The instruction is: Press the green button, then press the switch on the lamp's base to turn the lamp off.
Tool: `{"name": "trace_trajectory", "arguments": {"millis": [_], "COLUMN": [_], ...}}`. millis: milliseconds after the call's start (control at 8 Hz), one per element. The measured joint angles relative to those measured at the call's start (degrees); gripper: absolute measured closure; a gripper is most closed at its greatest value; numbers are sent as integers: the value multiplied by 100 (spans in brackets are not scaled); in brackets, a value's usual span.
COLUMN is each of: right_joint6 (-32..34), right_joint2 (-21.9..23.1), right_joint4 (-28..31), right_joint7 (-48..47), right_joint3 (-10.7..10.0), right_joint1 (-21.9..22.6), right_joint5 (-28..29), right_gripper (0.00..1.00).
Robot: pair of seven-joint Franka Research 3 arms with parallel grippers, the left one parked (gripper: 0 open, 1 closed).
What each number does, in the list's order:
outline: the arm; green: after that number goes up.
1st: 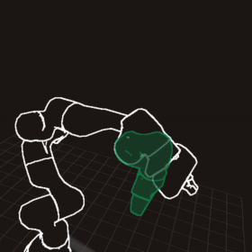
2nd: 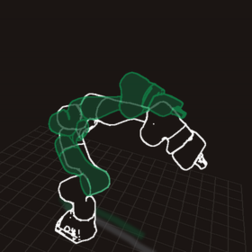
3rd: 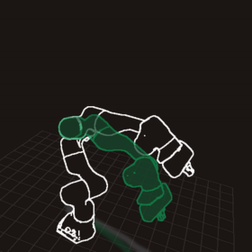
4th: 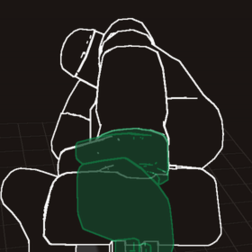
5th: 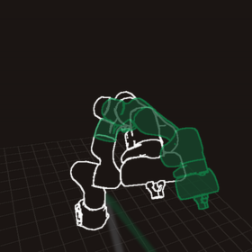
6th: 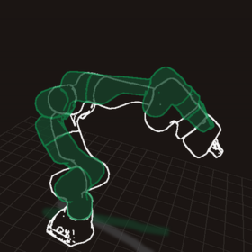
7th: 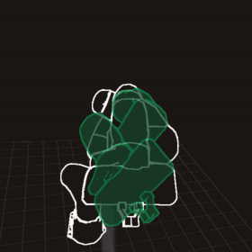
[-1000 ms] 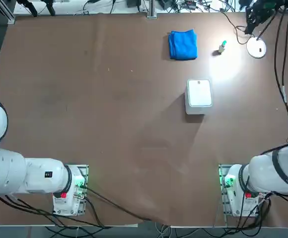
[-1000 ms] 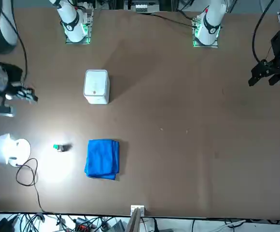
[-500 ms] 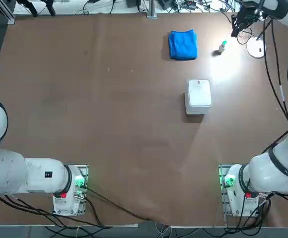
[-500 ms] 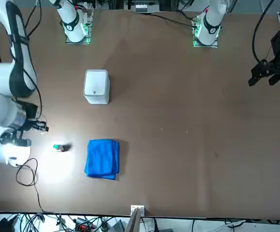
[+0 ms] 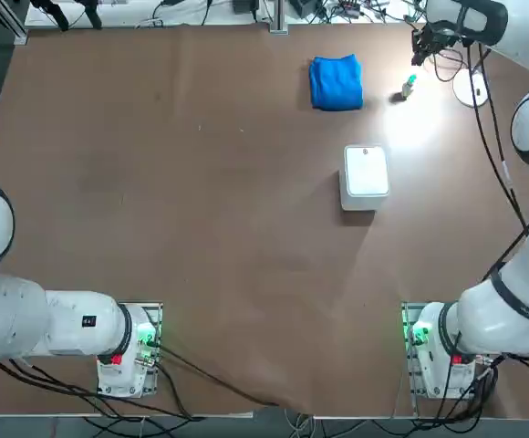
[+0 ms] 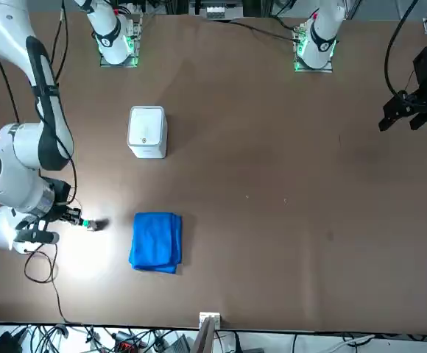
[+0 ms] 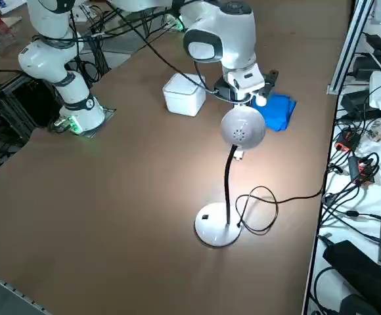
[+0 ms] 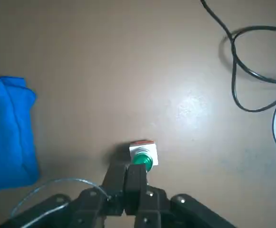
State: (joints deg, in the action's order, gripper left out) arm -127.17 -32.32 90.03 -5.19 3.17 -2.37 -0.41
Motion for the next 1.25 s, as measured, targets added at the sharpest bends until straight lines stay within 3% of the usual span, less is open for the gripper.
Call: {"name": "trace_trajectory", "arguments": {"millis": [1250], "right_joint6": [-491], "right_joint2": [-310], "right_joint4": [231], "right_joint7": [-106], "right_joint3": [-20], "right_joint1": [-5], "right_joint5": [-3], "right_gripper": [99]}}
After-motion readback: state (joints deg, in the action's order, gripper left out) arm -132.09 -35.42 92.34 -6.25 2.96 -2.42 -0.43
